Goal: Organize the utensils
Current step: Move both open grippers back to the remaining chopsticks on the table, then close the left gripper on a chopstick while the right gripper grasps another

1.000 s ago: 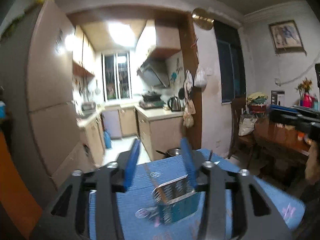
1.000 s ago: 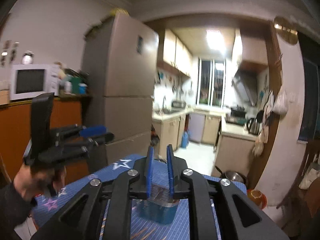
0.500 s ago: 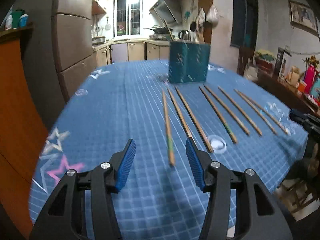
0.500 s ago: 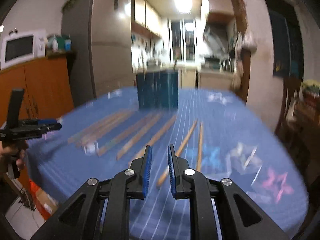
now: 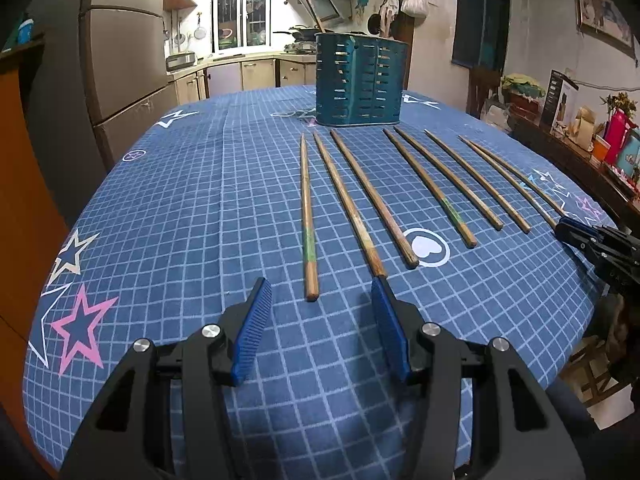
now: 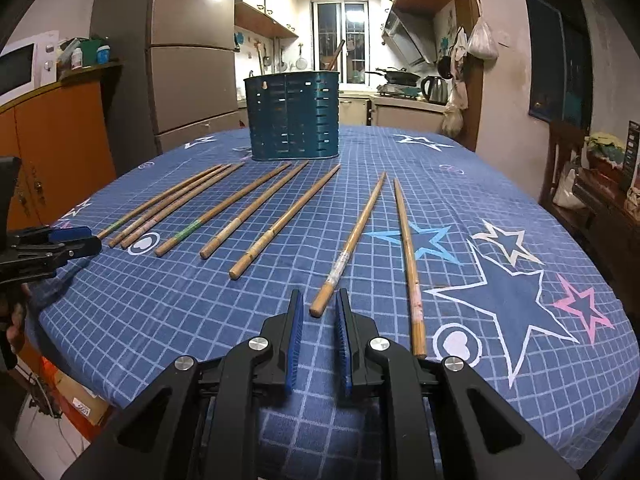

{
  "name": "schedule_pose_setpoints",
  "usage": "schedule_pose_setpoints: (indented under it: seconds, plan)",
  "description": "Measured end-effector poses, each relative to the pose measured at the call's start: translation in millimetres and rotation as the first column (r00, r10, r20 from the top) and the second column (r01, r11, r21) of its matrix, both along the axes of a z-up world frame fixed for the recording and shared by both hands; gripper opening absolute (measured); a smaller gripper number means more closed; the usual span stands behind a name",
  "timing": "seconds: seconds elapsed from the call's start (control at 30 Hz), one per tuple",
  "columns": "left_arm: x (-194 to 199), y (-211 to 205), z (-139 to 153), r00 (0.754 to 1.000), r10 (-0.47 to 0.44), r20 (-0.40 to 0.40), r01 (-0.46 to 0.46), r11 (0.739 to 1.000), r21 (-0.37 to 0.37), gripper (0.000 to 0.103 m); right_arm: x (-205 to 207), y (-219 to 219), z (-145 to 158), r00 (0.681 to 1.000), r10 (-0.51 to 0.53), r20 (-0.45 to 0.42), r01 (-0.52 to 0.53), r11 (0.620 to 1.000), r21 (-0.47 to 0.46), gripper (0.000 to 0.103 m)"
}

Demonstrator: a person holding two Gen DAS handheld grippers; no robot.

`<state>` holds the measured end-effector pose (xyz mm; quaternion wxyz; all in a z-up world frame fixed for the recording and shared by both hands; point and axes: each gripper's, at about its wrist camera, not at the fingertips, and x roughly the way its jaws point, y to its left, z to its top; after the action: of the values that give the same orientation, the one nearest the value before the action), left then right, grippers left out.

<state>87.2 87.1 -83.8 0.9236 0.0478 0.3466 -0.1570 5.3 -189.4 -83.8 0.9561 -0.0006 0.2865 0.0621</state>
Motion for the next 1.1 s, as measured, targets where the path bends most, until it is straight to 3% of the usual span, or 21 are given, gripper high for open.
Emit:
schedule_pose_setpoints:
  seconds: [0.73,0.83,1.0,1.1]
  plan:
    - [9,-14,-2,1.0,-0.002,-0.005,0.003,1.0,0.031,0.05,3,5,-6,0.997,-0.071,0.039,0.071,0.997,-0.003,0.017]
    - [8,-19,-3,1.0,0.007,0.008,-0.007,0.999,0.032,0.044,1,4,-7,0.997,-0.066,0.043,0.066,0.998,-0.002,0.017]
    - [6,-16,-4,0.998,0.053,0.022,-0.053,0.999,0.012,0.022,-1,2,-7,0.997,-0.061,0.045,0.061,0.998,0.0,0.017]
    - [5,-14,-5,0.998,0.062,0.031,-0.062,0.998,0.007,0.019,-1,2,-8,0.997,-0.062,0.047,0.062,0.998,0.003,0.017]
